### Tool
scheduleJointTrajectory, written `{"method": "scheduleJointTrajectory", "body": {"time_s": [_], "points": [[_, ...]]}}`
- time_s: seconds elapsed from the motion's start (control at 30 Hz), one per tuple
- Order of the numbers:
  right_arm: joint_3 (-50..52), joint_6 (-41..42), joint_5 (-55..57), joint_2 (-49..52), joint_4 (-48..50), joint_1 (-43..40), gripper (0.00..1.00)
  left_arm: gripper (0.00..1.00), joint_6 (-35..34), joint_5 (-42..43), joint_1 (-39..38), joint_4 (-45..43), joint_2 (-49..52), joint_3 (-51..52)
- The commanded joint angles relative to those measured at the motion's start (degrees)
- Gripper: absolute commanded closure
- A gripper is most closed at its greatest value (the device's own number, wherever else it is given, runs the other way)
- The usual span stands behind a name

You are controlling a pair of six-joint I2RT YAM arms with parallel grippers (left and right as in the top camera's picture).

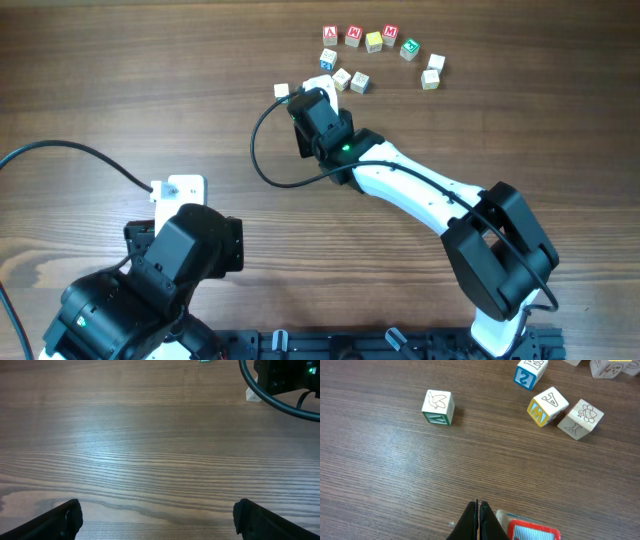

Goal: Form a tower

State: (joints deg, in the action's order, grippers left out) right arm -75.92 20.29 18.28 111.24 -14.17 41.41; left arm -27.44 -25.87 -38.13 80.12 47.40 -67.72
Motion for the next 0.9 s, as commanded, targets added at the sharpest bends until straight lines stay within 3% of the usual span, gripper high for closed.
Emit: {"method": "scheduleJointTrajectory", "body": {"time_s": [0.0, 0.87], "points": [[-0.59, 0.74, 1.66, 0.96, -0.09, -0.20, 0.96, 0.00, 0.46, -0.15, 0.11, -0.11, -0.13, -0.09], [-0.59, 2.43, 3.17, 0.96, -0.48, -0.20, 0.96, 0.00, 0.46, -0.15, 0.11, -0.11, -0.13, -0.09]]}}
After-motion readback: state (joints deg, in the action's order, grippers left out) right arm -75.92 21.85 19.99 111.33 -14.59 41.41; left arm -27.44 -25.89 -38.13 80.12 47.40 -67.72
